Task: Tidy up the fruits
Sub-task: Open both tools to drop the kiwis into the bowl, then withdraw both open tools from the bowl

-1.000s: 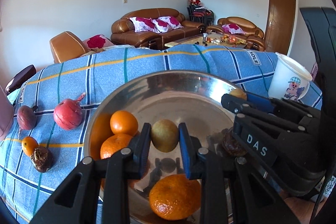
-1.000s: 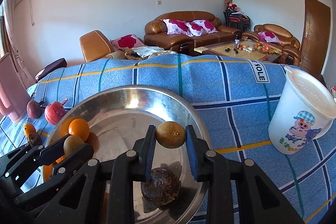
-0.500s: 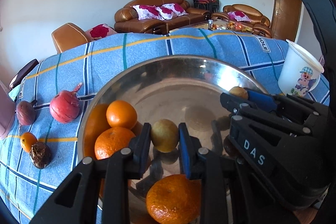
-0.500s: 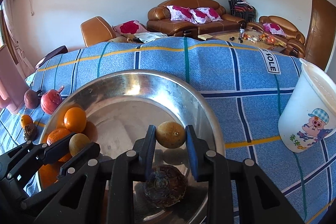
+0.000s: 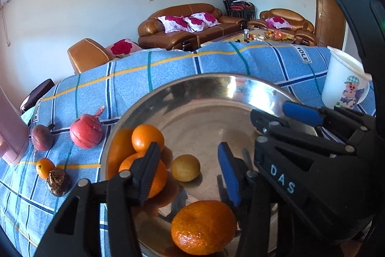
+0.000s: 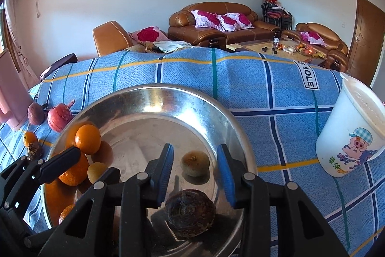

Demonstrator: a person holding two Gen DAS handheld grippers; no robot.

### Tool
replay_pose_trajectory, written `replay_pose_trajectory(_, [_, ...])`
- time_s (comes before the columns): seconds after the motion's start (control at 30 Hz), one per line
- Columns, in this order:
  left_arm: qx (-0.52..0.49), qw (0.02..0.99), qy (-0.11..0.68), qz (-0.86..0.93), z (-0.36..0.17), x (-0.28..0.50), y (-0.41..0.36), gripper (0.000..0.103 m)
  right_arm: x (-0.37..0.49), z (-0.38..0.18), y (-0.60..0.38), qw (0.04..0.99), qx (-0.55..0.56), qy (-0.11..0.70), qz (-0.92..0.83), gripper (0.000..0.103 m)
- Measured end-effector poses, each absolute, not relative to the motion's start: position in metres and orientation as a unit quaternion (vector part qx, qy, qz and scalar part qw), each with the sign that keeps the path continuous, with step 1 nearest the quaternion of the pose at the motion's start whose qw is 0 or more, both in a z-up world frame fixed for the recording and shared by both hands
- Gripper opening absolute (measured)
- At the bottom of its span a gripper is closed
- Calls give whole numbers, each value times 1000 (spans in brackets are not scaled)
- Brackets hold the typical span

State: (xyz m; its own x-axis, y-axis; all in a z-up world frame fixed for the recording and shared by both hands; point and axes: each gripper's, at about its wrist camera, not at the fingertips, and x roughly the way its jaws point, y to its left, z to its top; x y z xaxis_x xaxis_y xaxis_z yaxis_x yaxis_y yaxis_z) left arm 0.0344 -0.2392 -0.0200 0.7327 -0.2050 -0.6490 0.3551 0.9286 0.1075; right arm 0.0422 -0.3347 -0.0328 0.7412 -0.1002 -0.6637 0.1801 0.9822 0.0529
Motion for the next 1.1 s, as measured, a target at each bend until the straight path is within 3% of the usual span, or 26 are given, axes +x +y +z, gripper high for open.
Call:
replay_pose_trajectory(0.03, [109,926,329,-146,-19,34,-237,70,40,-31,-337,933,62,347,-79,51])
replay_pose_trajectory(0.1, [94,933,320,-135,-15,33,-230,82,37,-29,-337,937,70,335,-74,62])
replay_pose_trajectory(0.2, [66,942,301,-136,-9,28,-216,83,29,-22,-332,948,74,301,-68,69])
replay_pose_trajectory(0.3, [58,950,278,-129,-4,22,-210,91,20,-15,-327,959,65,266,-76,79])
replay_pose_trajectory(0.5, [92,971,203,-85,9,8,-205,101,4,0,-313,973,31,199,-116,87])
replay_pose_trajectory(0.7, [98,980,172,-34,14,9,-186,103,5,2,-317,971,39,190,-137,89])
replay_pose_trajectory(1.1, [46,980,195,-16,10,14,-154,103,-9,4,-319,971,38,164,-169,89])
